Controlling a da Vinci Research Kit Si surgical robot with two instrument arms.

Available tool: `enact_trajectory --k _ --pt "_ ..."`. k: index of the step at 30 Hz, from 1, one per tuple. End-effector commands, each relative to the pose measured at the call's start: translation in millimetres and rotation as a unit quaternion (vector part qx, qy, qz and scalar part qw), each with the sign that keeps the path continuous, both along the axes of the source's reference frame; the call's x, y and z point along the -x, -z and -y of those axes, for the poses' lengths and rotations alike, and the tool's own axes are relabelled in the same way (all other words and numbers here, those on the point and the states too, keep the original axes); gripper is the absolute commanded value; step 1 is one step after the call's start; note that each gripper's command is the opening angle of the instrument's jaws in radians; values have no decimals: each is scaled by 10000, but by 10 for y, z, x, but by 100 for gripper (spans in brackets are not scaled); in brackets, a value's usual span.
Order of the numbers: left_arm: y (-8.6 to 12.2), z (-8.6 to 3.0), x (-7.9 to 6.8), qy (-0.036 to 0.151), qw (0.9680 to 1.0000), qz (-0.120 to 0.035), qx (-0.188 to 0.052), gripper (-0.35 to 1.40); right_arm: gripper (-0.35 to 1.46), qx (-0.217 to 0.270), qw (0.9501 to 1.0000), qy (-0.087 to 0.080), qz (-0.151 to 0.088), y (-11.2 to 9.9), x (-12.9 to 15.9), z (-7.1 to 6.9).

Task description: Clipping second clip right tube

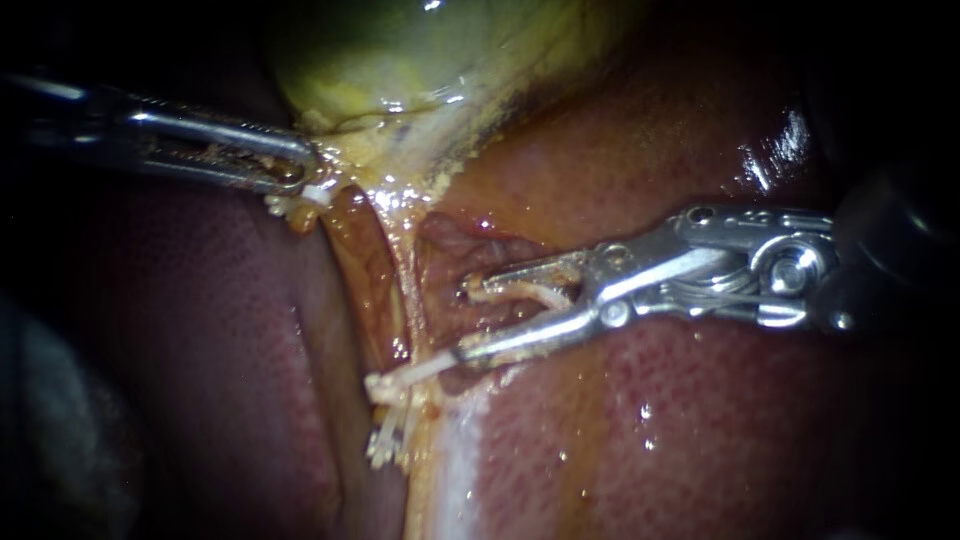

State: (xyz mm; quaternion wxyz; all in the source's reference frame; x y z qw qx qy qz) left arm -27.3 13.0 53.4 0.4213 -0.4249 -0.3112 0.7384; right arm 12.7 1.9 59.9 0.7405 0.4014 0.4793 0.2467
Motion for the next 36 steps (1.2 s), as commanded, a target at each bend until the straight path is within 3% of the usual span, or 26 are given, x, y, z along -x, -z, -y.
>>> enact_trajectory --k 1,13,21,36 --pt "0 0 0 0 10000 -1 0 -35 50 -22 10000 -11 -2 -2 -3 1" --pt "0 0 0 0 10000 -1 1 -35 50 -236 9996 -130 -45 -25 -38 15" --pt "-1 0 0 1 10000 -2 2 -35 50 -579 9977 -283 -211 -40 -56 30" --pt "-1 0 1 4 10000 -4 2 -35 50 -864 9941 -446 -490 -38 -74 35"
